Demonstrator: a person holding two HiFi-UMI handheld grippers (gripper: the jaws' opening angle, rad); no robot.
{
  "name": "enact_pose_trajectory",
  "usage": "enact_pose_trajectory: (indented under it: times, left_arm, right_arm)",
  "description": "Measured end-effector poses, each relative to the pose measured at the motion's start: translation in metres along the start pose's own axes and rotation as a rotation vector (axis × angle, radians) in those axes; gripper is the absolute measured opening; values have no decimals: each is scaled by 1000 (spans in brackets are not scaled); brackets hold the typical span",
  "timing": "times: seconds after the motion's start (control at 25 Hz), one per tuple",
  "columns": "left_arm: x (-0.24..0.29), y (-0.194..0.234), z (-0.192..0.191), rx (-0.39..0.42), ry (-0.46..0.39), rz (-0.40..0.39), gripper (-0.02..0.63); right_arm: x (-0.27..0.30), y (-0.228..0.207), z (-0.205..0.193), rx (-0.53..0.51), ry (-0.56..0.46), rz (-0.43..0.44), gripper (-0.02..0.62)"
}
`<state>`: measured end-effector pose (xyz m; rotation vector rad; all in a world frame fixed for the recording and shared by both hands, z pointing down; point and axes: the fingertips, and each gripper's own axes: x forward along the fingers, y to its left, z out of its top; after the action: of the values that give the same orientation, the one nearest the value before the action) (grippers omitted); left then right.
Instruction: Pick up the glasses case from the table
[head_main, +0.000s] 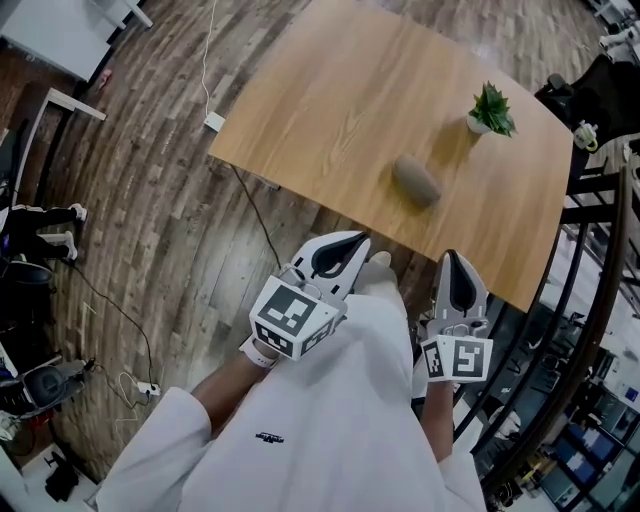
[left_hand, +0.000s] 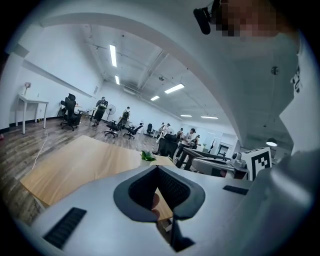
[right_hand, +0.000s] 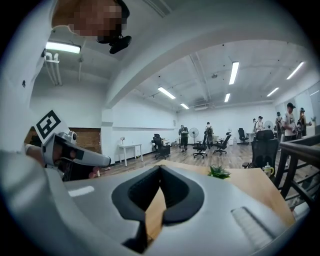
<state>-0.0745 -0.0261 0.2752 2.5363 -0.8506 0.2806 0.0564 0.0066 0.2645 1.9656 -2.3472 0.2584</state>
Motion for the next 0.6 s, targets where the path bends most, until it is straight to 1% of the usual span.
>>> enact_pose_trajectory:
  times: [0.2,0.28,0.36,0.48,0.6]
  left_arm:
    - [17,0,-2,-31,32,5,2]
    - [27,1,-6,-29,47,3,2]
    - [38,3,-10,-27,60,3,2]
    - [51,4,-15,-24,91,-1,2]
    - [67,3,-21,-21,117,-6,2]
  right_arm:
    - [11,-12,-4,-24,33,21,11]
    - [18,-19,-11,-32,50,33,12]
    - [24,-27,-20,-34,67,45,48]
    - [32,-35,-34,-29,95,60,69]
    - [41,-44,-48,-28,132,80,120]
